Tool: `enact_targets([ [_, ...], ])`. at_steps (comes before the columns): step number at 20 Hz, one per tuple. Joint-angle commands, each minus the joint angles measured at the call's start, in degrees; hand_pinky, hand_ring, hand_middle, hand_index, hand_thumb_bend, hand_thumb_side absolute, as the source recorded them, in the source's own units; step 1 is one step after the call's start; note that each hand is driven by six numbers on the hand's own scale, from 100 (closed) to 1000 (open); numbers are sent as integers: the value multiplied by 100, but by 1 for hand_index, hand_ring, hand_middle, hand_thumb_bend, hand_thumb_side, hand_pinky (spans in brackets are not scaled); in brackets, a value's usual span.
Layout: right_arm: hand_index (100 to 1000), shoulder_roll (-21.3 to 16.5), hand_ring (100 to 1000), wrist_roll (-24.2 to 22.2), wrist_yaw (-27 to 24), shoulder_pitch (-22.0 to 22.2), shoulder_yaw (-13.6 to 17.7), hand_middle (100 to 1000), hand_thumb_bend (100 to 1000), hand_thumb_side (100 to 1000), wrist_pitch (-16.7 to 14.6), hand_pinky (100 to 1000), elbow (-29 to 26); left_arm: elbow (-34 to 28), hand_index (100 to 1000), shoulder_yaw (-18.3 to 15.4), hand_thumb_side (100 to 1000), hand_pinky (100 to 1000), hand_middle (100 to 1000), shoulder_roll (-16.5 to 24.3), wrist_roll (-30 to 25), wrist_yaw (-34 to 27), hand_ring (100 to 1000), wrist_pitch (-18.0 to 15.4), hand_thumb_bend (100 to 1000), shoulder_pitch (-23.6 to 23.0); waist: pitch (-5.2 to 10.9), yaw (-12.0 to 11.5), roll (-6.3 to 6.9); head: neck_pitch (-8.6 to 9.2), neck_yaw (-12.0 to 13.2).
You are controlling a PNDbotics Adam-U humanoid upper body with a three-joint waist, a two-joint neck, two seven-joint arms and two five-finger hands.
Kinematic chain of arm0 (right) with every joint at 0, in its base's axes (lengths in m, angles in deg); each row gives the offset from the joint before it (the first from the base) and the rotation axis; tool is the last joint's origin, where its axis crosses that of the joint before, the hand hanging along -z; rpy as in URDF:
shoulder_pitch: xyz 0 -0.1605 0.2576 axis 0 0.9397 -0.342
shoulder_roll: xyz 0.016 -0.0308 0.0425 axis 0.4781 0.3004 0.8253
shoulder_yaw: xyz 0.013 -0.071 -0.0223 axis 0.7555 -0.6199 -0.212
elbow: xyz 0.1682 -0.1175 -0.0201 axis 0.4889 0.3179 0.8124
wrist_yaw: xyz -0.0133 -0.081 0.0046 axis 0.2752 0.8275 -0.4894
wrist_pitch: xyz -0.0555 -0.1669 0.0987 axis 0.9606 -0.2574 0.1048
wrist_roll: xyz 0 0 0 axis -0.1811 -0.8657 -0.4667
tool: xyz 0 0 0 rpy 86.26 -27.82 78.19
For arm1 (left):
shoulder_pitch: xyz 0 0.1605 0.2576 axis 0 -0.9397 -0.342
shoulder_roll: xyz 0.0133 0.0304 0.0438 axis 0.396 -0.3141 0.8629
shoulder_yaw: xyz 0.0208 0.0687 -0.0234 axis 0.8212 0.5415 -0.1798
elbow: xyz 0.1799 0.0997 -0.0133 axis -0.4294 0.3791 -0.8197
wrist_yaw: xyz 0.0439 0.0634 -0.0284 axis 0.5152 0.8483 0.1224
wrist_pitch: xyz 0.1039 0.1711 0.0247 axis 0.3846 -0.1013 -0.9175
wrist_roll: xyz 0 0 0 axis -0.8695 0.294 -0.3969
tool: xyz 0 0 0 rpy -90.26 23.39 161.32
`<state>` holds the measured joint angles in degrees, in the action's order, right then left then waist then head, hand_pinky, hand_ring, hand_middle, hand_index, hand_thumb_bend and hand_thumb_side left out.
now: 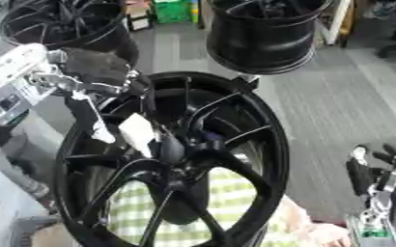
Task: Pull the pin out of the wheel hub.
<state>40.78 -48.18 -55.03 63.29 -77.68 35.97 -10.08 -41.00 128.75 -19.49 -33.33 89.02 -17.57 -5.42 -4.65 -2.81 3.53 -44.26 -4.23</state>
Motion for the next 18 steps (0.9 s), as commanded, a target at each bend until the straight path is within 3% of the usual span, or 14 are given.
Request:
enact_targets([
  [1, 844, -93, 418, -17, -18, -52, 9, 672, 100, 430, -17, 481, -48, -26, 793, -24, 459, 619, 692, 43, -1995, -106, 425, -2009, 485, 93, 52, 4, -23, 15, 7],
  [7, 843, -92, 417, -12, -24, -53, 12, 669, 100, 432, -22, 481, -41, -59, 767, -12, 370, 605, 656, 42, -1995, -365, 398, -2009, 445, 90, 49, 14, -18, 15, 2],
  [18, 843, -95, 417, -10, -28, -54, 17, 668, 100, 434, -29, 481, -27, -151, 688, 96, 324, 572, 548, 74, -1995, -815, 330, -2009, 351, 67, 53, 18, -12, 15, -4],
])
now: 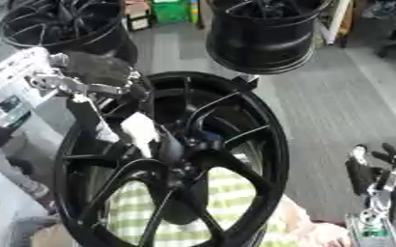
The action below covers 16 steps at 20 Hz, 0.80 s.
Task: Pull the pin out of the wheel hub.
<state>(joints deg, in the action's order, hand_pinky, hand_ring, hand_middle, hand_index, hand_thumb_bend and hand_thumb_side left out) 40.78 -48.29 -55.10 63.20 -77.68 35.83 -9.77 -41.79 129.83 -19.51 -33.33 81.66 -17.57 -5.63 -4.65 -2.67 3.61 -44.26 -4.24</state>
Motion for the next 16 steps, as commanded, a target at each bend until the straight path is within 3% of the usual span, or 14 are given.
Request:
enact_targets([
  [1, 843, -96, 417, 1, -21, -46, 18, 668, 100, 434, -16, 481, -59, -69, 680, 5, 320, 570, 539, 82, -1995, -81, 323, -2009, 345, 84, 54, 3, -20, 15, -3],
  [11, 843, -103, 417, -10, -20, -47, 16, 668, 100, 435, -14, 481, -53, -50, 684, 189, 322, 569, 525, 95, -1995, 230, 310, -2009, 364, 54, 64, -6, -26, 15, 3],
  [16, 843, -106, 417, -10, -21, -45, 20, 668, 100, 435, -9, 481, -54, -66, 619, 135, 297, 544, 457, 87, -1995, 48, 265, -2009, 237, 59, 70, -15, -35, 15, 4],
])
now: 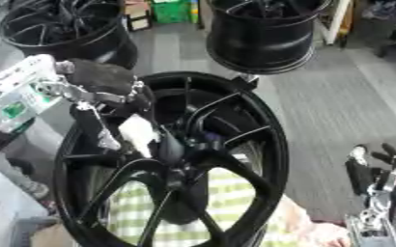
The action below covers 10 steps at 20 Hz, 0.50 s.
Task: Pull the pin out of the wheel hub.
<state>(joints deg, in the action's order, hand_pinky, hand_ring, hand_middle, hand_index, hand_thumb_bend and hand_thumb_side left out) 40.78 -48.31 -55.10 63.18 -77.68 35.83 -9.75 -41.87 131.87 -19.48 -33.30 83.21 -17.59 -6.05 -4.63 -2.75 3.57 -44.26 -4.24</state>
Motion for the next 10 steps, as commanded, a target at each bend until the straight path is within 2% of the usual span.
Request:
enact_targets([
  [1, 843, -106, 417, -9, -20, -43, 20, 668, 100, 436, -8, 481, -56, -67, 595, -86, 292, 539, 429, 86, -1997, -163, 254, -2007, 211, 106, 68, -8, -32, 15, 3],
  [6, 843, -106, 417, -5, -26, -43, 21, 668, 100, 439, -5, 481, -52, -126, 522, -166, 280, 536, 346, 133, -1997, -415, 242, -2007, 107, 116, 71, -11, -35, 15, -12],
  [10, 843, -106, 417, -2, -29, -41, 23, 668, 100, 439, -8, 481, -50, -233, 502, -274, 279, 539, 324, 217, -1997, -599, 240, -2007, 100, 136, 74, -17, -37, 15, -21],
])
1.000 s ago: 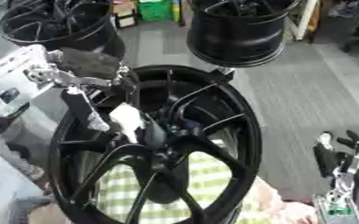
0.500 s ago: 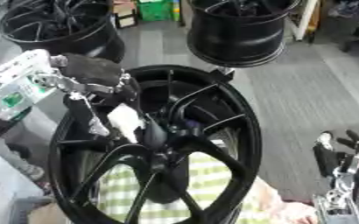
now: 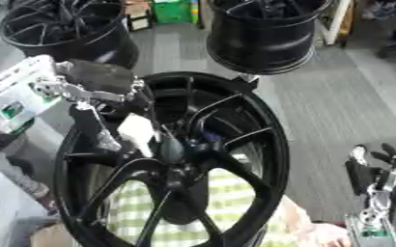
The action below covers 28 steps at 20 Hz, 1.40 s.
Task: Pull the pin out of the wheel hub.
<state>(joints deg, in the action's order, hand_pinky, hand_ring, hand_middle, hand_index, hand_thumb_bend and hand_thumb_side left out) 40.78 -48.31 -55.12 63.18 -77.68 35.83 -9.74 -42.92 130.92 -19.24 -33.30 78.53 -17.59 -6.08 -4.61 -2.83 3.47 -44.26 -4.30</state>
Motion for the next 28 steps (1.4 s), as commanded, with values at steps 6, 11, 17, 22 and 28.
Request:
enact_targets([
  [6, 843, -106, 417, 8, -30, -26, 35, 668, 100, 438, -9, 481, -46, -462, 505, -648, 282, 546, 324, 525, -1997, -721, 240, -2007, 100, 218, 86, -34, -23, 15, -28],
  [11, 843, -104, 417, 24, -30, -17, 48, 668, 100, 439, -20, 482, -38, -620, 513, -1459, 278, 553, 328, 1024, -1997, -1342, 239, -2007, 100, 105, 97, -68, -10, 15, -48],
  [17, 843, -95, 417, 57, -27, -13, 81, 668, 100, 439, -36, 482, -39, -37, 535, -2437, 272, 556, 351, 1681, -1997, -1373, 248, -2007, 100, -697, 93, -110, 1, 15, -53],
  [22, 843, -92, 418, 77, -22, -13, 104, 668, 100, 438, -34, 482, -56, 698, 586, -3162, 278, 570, 405, 1983, -1997, -818, 273, -2007, 100, -1525, 73, -179, -4, 15, -58],
  [28, 843, -74, 417, 76, -12, -6, 113, 668, 100, 437, -12, 482, -74, 1925, 768, -4114, 325, 597, 585, 1934, -1997, 532, 353, -2007, 192, -2077, 81, -222, -54, 15, -81],
])
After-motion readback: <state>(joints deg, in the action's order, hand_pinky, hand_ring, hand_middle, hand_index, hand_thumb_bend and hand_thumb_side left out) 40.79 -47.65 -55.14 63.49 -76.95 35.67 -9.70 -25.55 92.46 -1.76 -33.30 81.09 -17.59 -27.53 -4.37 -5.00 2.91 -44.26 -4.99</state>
